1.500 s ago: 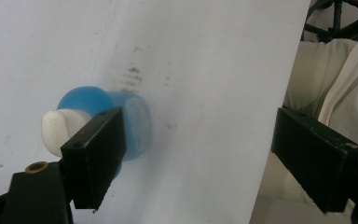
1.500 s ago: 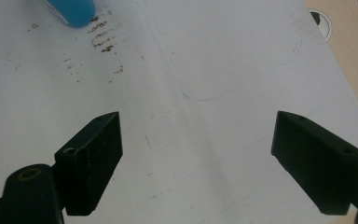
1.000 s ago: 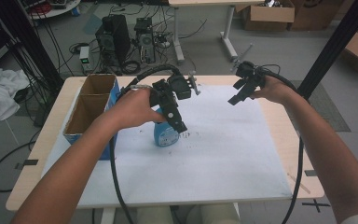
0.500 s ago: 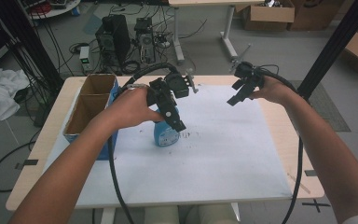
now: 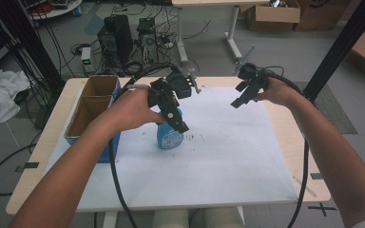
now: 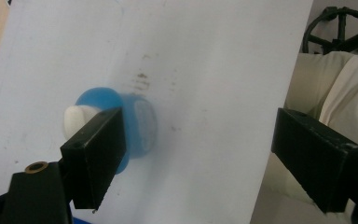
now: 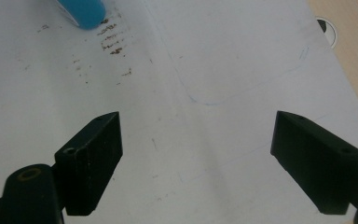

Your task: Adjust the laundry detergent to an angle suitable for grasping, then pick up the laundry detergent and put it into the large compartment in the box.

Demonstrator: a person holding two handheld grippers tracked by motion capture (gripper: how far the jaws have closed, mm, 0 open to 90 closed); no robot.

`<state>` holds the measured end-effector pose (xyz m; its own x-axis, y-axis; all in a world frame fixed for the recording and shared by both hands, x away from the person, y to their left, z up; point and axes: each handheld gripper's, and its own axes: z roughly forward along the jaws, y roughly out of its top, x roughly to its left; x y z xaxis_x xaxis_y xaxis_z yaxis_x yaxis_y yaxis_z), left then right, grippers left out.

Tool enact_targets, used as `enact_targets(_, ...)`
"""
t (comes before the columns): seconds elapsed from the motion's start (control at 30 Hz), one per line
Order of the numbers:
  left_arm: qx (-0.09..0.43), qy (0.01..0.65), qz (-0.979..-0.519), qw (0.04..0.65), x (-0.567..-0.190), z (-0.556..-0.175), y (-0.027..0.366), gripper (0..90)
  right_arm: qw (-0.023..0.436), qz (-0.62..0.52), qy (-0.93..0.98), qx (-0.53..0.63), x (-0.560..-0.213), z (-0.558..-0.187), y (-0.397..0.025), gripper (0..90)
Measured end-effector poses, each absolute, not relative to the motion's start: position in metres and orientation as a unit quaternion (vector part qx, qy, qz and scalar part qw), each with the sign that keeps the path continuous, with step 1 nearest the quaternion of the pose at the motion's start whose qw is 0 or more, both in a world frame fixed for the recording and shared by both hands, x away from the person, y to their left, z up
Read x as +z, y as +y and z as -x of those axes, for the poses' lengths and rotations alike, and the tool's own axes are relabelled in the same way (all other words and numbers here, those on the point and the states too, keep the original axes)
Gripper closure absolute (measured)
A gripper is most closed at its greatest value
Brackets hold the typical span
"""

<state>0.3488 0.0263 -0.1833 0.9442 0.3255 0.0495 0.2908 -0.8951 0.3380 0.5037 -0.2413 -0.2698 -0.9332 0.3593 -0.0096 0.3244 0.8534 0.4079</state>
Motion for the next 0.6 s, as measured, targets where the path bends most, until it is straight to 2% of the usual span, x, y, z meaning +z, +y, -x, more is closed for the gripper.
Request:
enact_targets(0.4, 0.063, 0.161, -0.970, 0.171, -0.172, -0.354, 0.027, 17.9, 0.045, -0.182, 0.960, 0.207, -0.268, -0.503, -0.245, 16.7)
enact_targets(0.6, 0.074, 0.172, -0.968, 0.167, -0.173, -0.369, 0.031, 17.4, 0.046, -0.183, 0.960, 0.209, -0.268, -0.504, -0.247, 16.6)
